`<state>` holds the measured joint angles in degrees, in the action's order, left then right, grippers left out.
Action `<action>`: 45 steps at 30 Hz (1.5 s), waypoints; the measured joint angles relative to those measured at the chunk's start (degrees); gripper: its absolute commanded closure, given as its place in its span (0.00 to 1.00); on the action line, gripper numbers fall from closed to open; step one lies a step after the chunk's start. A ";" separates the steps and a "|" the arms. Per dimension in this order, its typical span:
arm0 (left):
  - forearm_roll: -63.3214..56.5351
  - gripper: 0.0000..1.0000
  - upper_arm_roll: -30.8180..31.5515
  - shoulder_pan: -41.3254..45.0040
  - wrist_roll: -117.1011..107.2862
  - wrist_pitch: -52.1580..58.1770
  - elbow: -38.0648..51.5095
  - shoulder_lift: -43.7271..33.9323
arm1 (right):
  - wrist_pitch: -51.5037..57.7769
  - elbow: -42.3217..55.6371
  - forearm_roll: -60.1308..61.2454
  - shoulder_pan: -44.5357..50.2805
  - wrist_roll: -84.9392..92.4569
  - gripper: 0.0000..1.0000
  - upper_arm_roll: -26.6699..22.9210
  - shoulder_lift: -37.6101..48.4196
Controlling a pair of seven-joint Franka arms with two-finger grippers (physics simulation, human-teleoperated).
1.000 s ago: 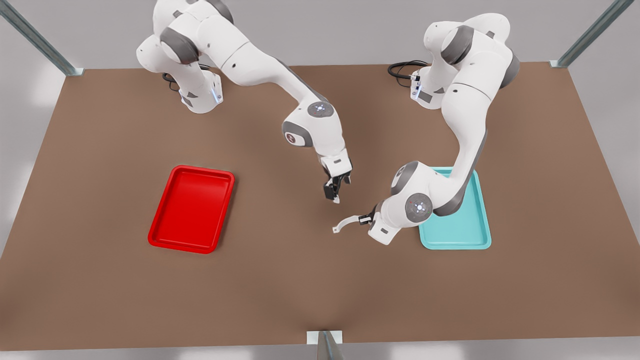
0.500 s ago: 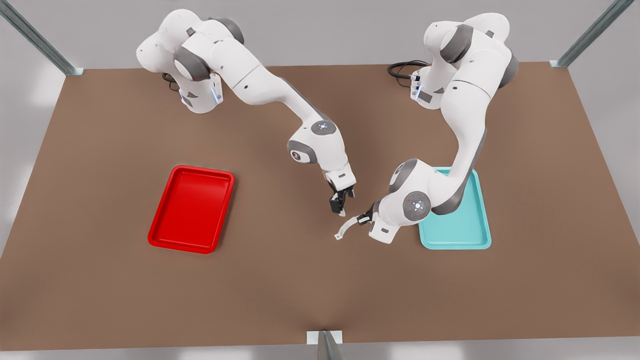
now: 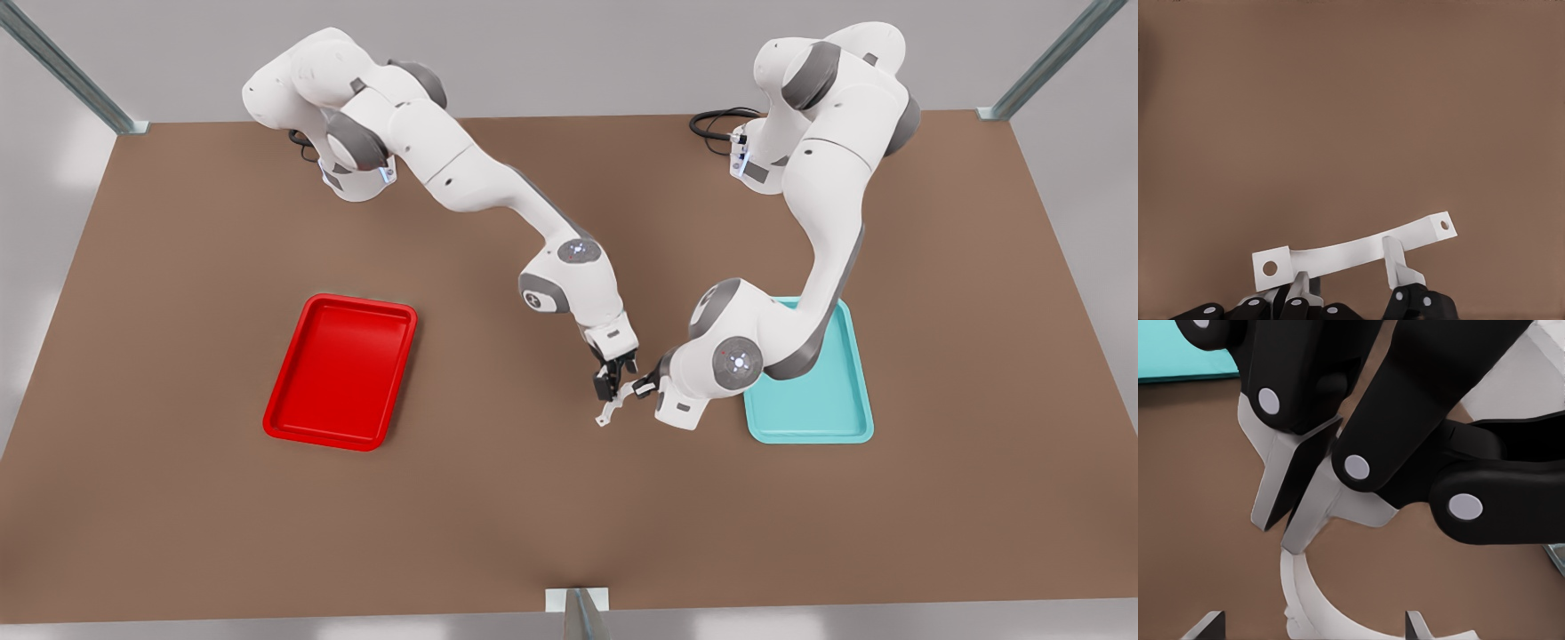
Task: Take the drainage pipe clamp from the left arm, pass it to the right arm, and place it in the plate on the right side
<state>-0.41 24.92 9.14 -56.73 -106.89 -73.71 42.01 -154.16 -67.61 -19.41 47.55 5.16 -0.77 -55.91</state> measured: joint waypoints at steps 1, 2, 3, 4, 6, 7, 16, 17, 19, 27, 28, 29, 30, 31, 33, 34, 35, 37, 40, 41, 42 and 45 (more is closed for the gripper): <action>0.01 0.79 0.00 0.00 -0.18 0.17 0.11 0.00 | -0.02 0.72 0.00 -0.05 0.10 0.00 -0.01 -0.63; 0.00 0.79 -0.02 -0.01 -0.34 0.39 0.37 0.00 | -0.03 1.59 -0.01 -0.06 0.20 0.00 -0.01 -1.37; -0.01 0.79 -0.04 -0.03 -0.49 0.59 0.55 0.03 | -0.05 2.60 0.00 -0.07 0.30 0.00 -0.02 -2.17; -0.01 0.79 -0.06 -0.06 -0.64 0.75 0.64 0.06 | -0.06 3.37 0.02 -0.08 0.38 0.01 -0.02 -2.76; 0.02 0.79 -0.07 -0.08 -0.90 1.01 0.77 0.08 | -0.07 3.96 0.11 -0.08 0.65 0.32 -0.01 -3.25; 0.05 0.79 -0.07 -0.08 -1.03 1.11 0.80 0.11 | -0.06 4.03 0.37 -0.22 1.08 0.74 0.01 -3.29; 0.44 0.23 -0.04 0.00 -1.75 1.35 0.87 0.17 | 0.27 3.45 1.79 -0.54 2.26 0.79 -1.97 -0.94; 0.51 0.23 -0.07 -0.09 -1.76 1.57 1.21 0.12 | 0.42 3.39 1.84 -0.65 1.97 0.79 -2.65 -0.68; 0.57 0.19 -0.19 -1.17 -1.57 3.74 4.12 0.04 | 0.66 3.10 1.89 -1.20 1.43 0.79 -3.68 -0.49; -7.16 0.00 -2.27 -17.28 10.10 23.66 8.00 -10.54 | 0.60 -41.08 1.68 -17.92 -1.20 0.79 -4.24 31.96; -7.45 0.00 -6.22 -14.43 12.74 23.13 1.96 -15.35 | 0.60 -46.41 1.62 -21.40 -1.13 0.79 -4.23 36.22; -7.53 0.00 -8.43 -12.71 15.19 23.56 0.28 -17.34 | 0.61 -50.86 1.57 -25.09 -0.82 0.79 -4.22 39.77; -7.46 0.00 -9.42 -11.88 17.49 24.29 -0.42 -18.28 | 0.61 -54.36 1.54 -28.65 -0.33 0.79 -4.21 42.38; -7.42 0.00 -9.83 -11.14 19.67 25.15 -0.76 -18.73 | 0.57 -56.89 1.49 -32.31 0.34 0.79 -4.20 43.98; -6.05 0.00 -10.21 -11.03 23.68 26.57 -0.90 -19.33 | 0.34 -59.59 1.41 -38.63 1.89 0.79 -4.14 44.64; -5.48 0.00 -10.27 -11.28 25.53 27.29 -0.84 -19.57 | 0.05 -61.00 1.48 -40.31 2.57 0.79 -4.10 44.45; -5.07 0.00 -10.25 -11.40 27.28 27.92 -0.80 -19.68 | -0.37 -62.74 1.55 -40.97 3.14 0.79 -4.07 44.53; -4.56 0.00 -10.24 -11.42 30.53 28.88 -0.73 -19.76 | -1.64 -67.54 1.61 -40.63 3.95 0.79 -3.84 45.71; -4.21 0.00 -10.14 -11.07 34.80 29.73 -0.20 -19.78 | -3.46 -74.27 1.61 -38.47 4.30 0.79 -3.48 48.58; -4.17 0.00 -10.11 -11.02 36.07 29.94 -0.04 -19.79 | -4.23 -76.14 1.60 -37.98 4.26 0.79 -3.43 48.89; -4.26 0.00 -10.08 -10.97 37.27 30.11 0.07 -19.79 | -5.21 -77.65 1.58 -37.63 4.12 0.79 -3.40 48.87; -5.26 0.00 -9.95 -10.76 40.50 30.50 0.86 -19.84 | -7.76 -78.06 1.51 -36.67 3.63 0.79 -3.39 47.63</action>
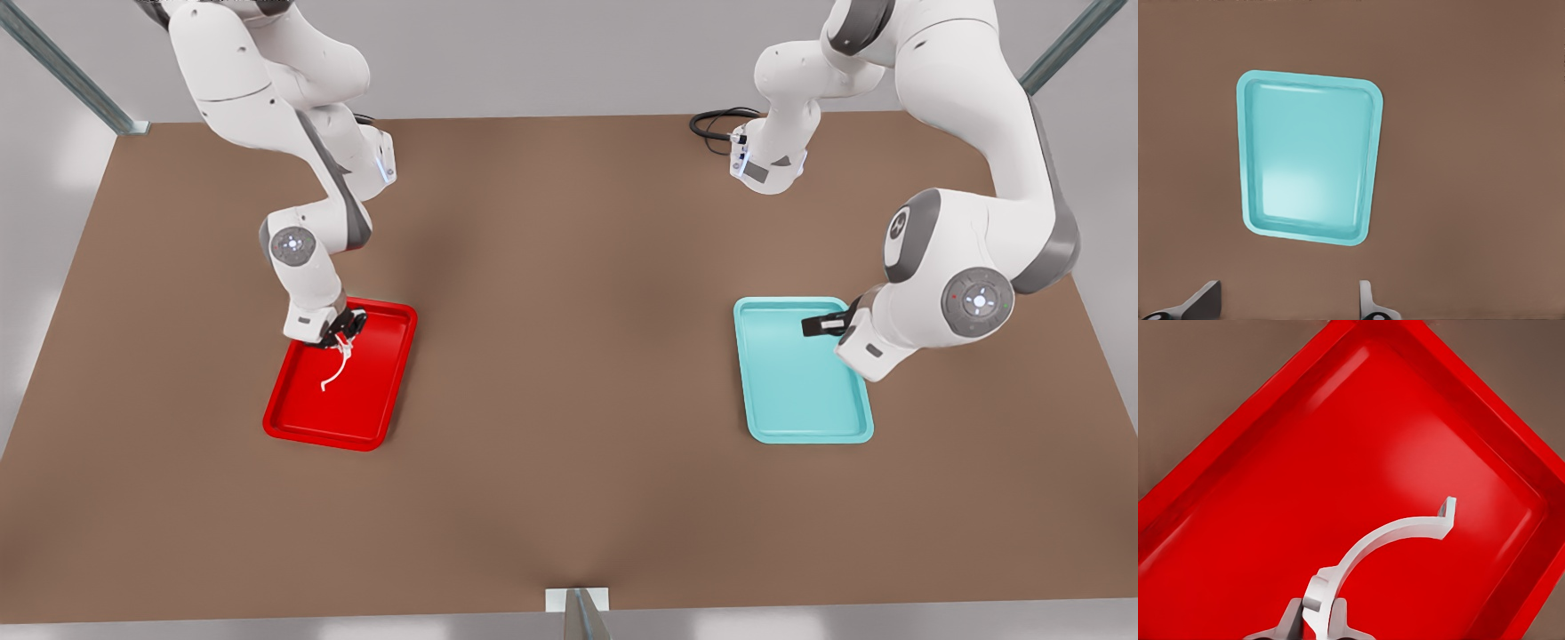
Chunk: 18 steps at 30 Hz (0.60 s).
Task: Take the drainage pipe clamp from the left arm, pass it to the right arm, and place it in the plate on the right side
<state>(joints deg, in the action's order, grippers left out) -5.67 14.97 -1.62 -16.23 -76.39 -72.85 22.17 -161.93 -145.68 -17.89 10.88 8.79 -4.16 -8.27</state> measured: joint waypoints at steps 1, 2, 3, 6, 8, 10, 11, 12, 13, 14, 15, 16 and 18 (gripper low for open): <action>-0.32 0.00 0.02 0.04 0.97 0.09 0.25 0.00 | -0.71 0.23 -0.03 0.16 -0.16 0.79 0.00 -0.48; -0.64 0.00 0.08 0.08 1.88 0.17 0.42 -0.02 | -1.36 0.39 -0.05 0.24 -0.32 0.79 0.00 -0.87; -1.01 0.00 0.27 0.06 2.74 0.26 0.54 -0.09 | -1.91 0.52 -0.07 0.26 -0.47 0.79 -0.01 -1.13; -2.49 0.00 1.02 0.07 5.06 0.45 1.22 -0.20 | -2.93 1.40 -0.23 0.20 -1.07 0.00 -0.08 -1.76; -3.00 0.00 1.00 -0.27 6.53 0.53 2.04 -0.21 | -3.35 1.63 -0.32 0.16 -1.45 0.00 -0.09 -1.96; -3.32 0.00 1.01 -0.26 7.84 0.60 2.36 -0.21 | -3.65 1.77 -0.38 0.08 -1.78 0.00 -0.09 -2.00; -3.43 0.00 1.01 -0.27 8.46 0.63 2.48 -0.21 | -3.65 2.17 -0.42 0.04 -1.92 0.00 -0.09 -1.92; -3.51 0.00 1.00 -0.29 9.04 0.65 2.54 -0.21 | -2.68 3.81 -0.50 0.05 -2.11 0.00 -0.09 -1.56; -3.57 0.00 1.03 -0.28 9.58 0.68 2.78 -0.20 | -1.08 5.71 -0.56 0.17 -2.28 0.00 -0.05 -1.27; -3.57 0.00 1.00 -0.24 10.10 0.71 3.08 -0.21 | 1.47 8.49 -0.56 0.40 -2.39 0.00 -0.01 -1.34; -3.53 0.00 0.97 -0.22 10.58 0.75 3.27 -0.21 | 5.15 11.94 -0.53 0.97 -2.44 0.00 0.00 -1.65; -3.52 0.00 0.96 -0.26 11.03 0.76 3.37 -0.21 | 9.92 16.06 -0.42 1.94 -2.49 0.00 0.01 -2.36; -3.45 0.00 1.00 -0.18 11.87 0.85 4.28 0.01 | 24.69 35.98 3.79 2.35 -2.65 0.00 -0.29 -8.63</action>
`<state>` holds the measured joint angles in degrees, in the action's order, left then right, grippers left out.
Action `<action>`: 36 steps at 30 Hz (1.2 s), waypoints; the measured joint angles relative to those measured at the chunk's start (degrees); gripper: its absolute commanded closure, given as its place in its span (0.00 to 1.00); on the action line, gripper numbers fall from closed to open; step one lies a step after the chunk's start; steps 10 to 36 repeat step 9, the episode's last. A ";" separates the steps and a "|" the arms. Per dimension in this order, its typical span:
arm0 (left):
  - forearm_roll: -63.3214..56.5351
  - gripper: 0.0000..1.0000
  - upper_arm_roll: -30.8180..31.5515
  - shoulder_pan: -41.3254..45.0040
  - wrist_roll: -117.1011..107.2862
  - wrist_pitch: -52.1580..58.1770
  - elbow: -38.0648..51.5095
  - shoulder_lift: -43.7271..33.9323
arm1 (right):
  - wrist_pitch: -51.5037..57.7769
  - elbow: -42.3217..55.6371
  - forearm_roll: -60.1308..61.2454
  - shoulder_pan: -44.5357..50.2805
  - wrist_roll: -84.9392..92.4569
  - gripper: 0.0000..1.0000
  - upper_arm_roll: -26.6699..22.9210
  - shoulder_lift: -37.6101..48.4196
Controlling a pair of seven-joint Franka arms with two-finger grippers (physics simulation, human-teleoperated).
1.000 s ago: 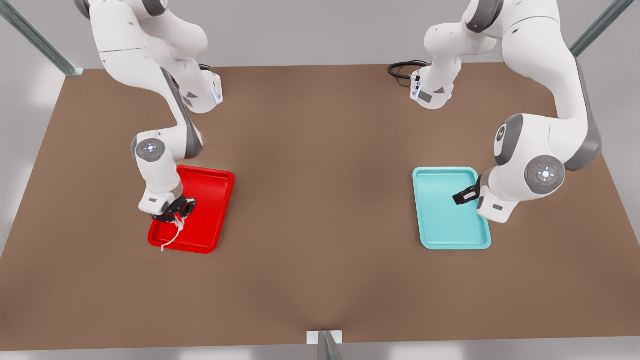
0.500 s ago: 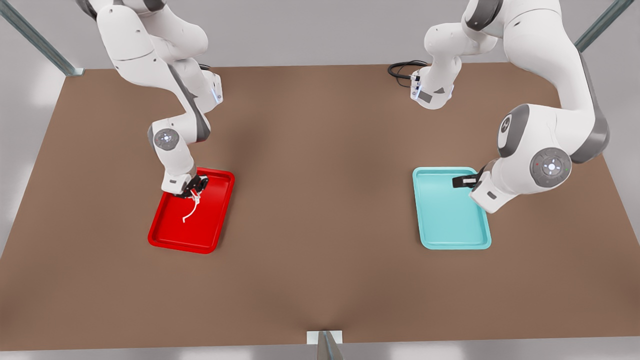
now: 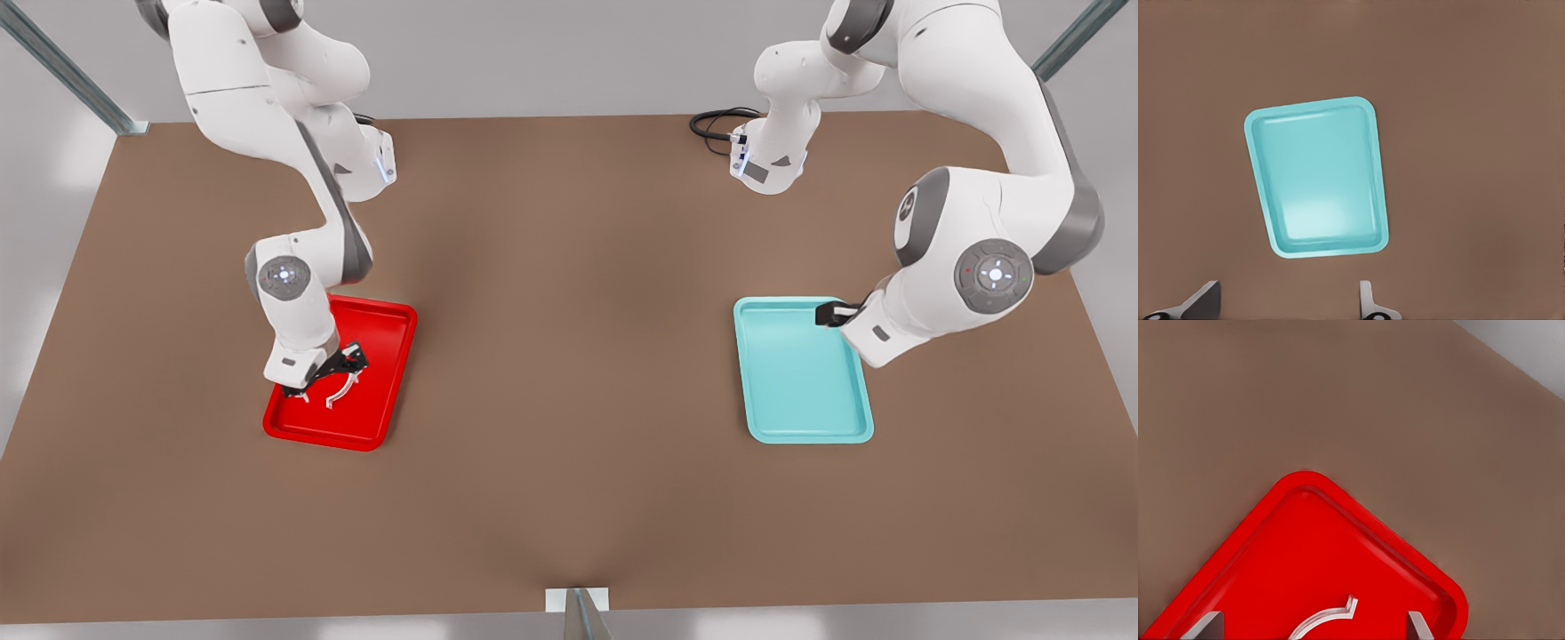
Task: Take the drainage pipe clamp from the left arm, pass it to the right arm, and place it in the plate on the right side
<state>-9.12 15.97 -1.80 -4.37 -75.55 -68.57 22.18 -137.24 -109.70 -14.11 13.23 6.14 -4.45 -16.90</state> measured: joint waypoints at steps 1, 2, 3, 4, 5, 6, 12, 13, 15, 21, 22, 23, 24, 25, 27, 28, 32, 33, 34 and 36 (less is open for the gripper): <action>0.06 0.00 -0.05 -0.17 0.38 0.34 0.20 0.07 | 9.39 13.88 2.32 -1.66 -0.08 0.00 -0.36 -3.45; 0.11 0.00 -0.07 -0.24 0.73 0.79 0.28 0.10 | 17.74 23.68 4.01 -3.65 -0.12 0.00 -0.53 -4.82; 0.12 0.00 -0.06 -0.24 1.07 1.36 0.36 0.10 | 24.87 28.65 5.25 -5.73 -0.14 0.00 -0.24 -4.36; 0.11 0.00 -0.03 -0.05 1.38 1.97 0.39 0.12 | 30.89 30.19 6.08 -8.58 -0.18 0.00 1.30 -2.26; 0.09 0.00 -0.02 -0.05 1.69 2.49 0.44 0.12 | 35.96 30.43 6.51 -10.62 -0.24 0.00 2.63 0.46; 0.08 0.00 -0.05 -0.19 1.97 2.95 0.44 0.13 | 40.20 29.83 6.96 -11.89 -0.29 0.00 3.38 2.84; 0.22 0.00 -0.08 -0.32 2.75 4.17 0.34 0.16 | 49.49 28.13 8.19 -13.33 -0.42 0.00 4.07 5.60; 0.22 0.00 -0.08 -0.32 2.75 4.17 0.34 0.16 | 49.49 28.13 8.19 -13.33 -0.42 0.00 4.07 5.60; 0.22 0.00 -0.08 -0.32 2.75 4.17 0.34 0.16 | 49.49 28.13 8.19 -13.33 -0.42 0.00 4.07 5.60; 0.22 0.00 -0.08 -0.32 2.75 4.17 0.34 0.16 | 49.49 28.13 8.19 -13.33 -0.42 0.00 4.07 5.60; 0.22 0.00 -0.08 -0.32 2.75 4.17 0.34 0.16 | 49.49 28.13 8.19 -13.33 -0.42 0.00 4.07 5.60; 0.22 0.00 -0.08 -0.32 2.75 4.17 0.34 0.16 | 49.49 28.13 8.19 -13.33 -0.42 0.00 4.07 5.60; 0.22 0.00 -0.08 -0.32 2.75 4.17 0.34 0.16 | 49.49 28.13 8.19 -13.33 -0.42 0.00 4.07 5.60; 0.22 0.00 -0.08 -0.32 2.75 4.17 0.34 0.16 | 49.49 28.13 8.19 -13.33 -0.42 0.00 4.07 5.60; 0.22 0.00 -0.08 -0.32 2.75 4.17 0.34 0.16 | 49.49 28.13 8.19 -13.33 -0.42 0.00 4.07 5.60; 0.22 0.00 -0.08 -0.32 2.75 4.17 0.34 0.16 | 49.49 28.13 8.19 -13.33 -0.42 0.00 4.07 5.60; 0.22 0.00 -0.08 -0.32 2.75 4.17 0.34 0.16 | 49.49 28.13 8.19 -13.33 -0.42 0.00 4.07 5.60; 0.22 0.00 -0.08 -0.32 2.75 4.17 0.34 0.16 | 49.49 28.13 8.19 -13.33 -0.42 0.00 4.07 5.60; 0.22 0.00 -0.08 -0.32 2.75 4.17 0.34 0.16 | 49.49 28.13 8.19 -13.33 -0.42 0.00 4.07 5.60; 0.22 0.00 -0.08 -0.32 2.75 4.17 0.34 0.16 | 49.49 28.13 8.19 -13.33 -0.42 0.00 4.07 5.60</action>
